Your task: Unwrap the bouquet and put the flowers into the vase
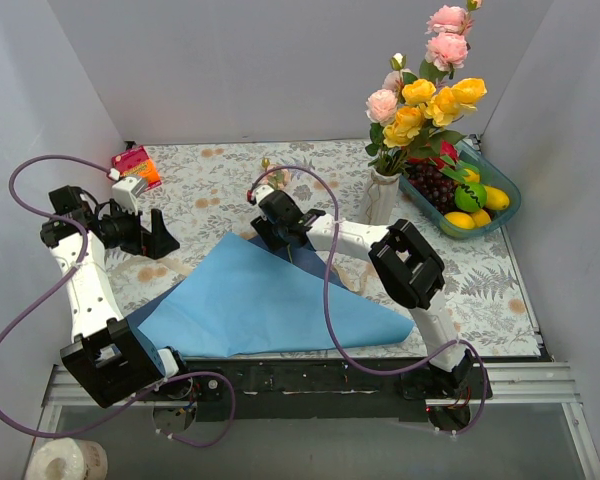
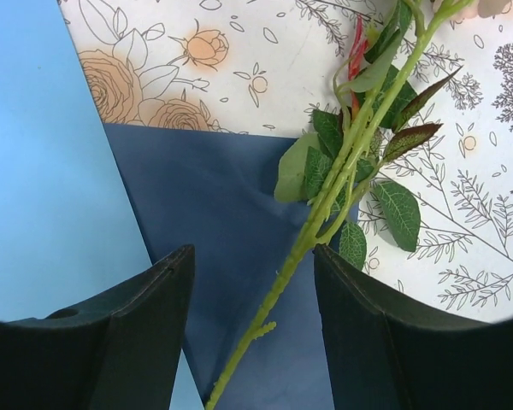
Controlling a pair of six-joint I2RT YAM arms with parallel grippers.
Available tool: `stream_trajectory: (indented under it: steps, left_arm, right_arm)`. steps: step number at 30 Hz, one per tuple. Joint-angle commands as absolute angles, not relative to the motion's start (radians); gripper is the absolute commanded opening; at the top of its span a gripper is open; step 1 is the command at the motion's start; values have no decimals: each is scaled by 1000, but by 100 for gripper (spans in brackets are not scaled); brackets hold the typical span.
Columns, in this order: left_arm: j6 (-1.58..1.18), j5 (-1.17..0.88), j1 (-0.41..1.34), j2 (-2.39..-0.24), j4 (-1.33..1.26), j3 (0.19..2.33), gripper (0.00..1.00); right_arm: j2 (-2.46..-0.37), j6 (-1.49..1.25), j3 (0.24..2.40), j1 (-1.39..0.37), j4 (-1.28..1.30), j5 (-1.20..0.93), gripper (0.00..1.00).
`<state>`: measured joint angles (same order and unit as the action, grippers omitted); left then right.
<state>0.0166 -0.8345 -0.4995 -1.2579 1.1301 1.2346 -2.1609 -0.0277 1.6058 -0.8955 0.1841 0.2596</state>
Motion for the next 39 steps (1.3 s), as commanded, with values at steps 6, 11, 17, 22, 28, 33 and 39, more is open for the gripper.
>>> stream_trajectory:
  steps: [6, 11, 17, 22, 28, 33, 39]
  left_arm:
    - [54, -861, -520, -1235, 1135, 1226, 98]
    - [54, -862, -522, -1247, 1137, 1232, 98]
    - [49, -862, -523, -1235, 1135, 1232, 98]
    - [46, -861, -525, -1227, 1134, 1232, 98]
    - [43, -870, -525, -1223, 1147, 1250, 98]
    - [49, -865, -525, -1203, 1152, 1244, 98]
    - [52, -868, -526, -1186, 1140, 1223, 98]
  right_arm:
    - [-2187, -103, 1624, -845, 160, 206, 62]
    - [-2215, -120, 1663, -828, 179, 196, 58]
    - [-2229, -120, 1680, -818, 175, 178, 39]
    - [-2214, -121, 1724, -818, 192, 192, 1]
    - [-2149, -31, 1953, -827, 230, 233, 1]
    - [-2076, 93, 2279, -822, 272, 230, 1]
    - [-1795, 213, 2180, -822, 37, 278, 1]
